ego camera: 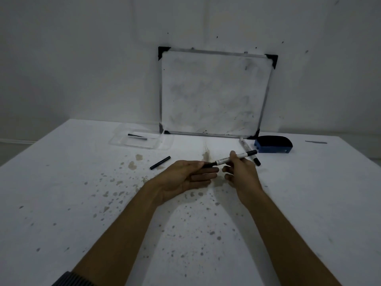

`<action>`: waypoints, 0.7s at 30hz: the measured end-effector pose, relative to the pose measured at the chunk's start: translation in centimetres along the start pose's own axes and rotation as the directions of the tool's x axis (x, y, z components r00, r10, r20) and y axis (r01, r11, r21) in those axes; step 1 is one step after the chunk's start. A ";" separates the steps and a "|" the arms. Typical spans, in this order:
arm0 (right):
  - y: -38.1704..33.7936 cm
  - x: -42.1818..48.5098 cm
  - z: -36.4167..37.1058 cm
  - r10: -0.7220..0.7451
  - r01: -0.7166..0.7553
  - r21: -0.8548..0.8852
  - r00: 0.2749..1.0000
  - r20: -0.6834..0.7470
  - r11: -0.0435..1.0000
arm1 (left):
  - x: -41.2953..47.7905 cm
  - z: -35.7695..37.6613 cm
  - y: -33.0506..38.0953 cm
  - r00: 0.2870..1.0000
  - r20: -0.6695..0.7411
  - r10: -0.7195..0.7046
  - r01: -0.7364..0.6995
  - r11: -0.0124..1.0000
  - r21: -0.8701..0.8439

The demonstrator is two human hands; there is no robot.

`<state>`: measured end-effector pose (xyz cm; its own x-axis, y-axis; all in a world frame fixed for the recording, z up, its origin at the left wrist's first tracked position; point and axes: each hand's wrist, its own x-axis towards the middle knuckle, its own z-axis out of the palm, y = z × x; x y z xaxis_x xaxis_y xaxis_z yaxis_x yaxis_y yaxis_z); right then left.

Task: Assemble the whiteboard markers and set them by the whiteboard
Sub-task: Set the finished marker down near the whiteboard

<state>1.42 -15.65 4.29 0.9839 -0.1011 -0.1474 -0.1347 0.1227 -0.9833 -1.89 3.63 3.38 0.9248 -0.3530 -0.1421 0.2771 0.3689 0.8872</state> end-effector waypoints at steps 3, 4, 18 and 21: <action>-0.3 0.2 -0.9 -0.058 0.057 -0.145 0.998 0.000 0.988 | -0.6 -0.4 0.7 0.992 -0.096 0.087 -0.071 0.984 0.161; -0.3 0.2 -1.2 -0.142 0.142 -0.294 0.990 0.022 0.945 | -0.6 -0.5 0.8 0.975 -0.158 0.157 -0.116 0.964 0.239; 2.1 -1.1 -1.1 -0.415 0.429 -0.878 0.853 0.317 0.210 | -0.7 -1.1 -0.7 0.854 -0.255 0.453 -0.248 0.786 0.567; 1.7 -1.5 -0.6 -0.462 0.492 -0.811 0.827 0.321 0.317 | -1.1 -0.8 -0.3 0.861 -0.274 0.429 -0.237 0.814 0.531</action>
<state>-0.39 -15.87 2.78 0.9135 0.1770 0.3664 0.3463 -0.8111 -0.4714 -2.79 4.65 2.92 0.9863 0.0901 0.1383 -0.1320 -0.0727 0.9886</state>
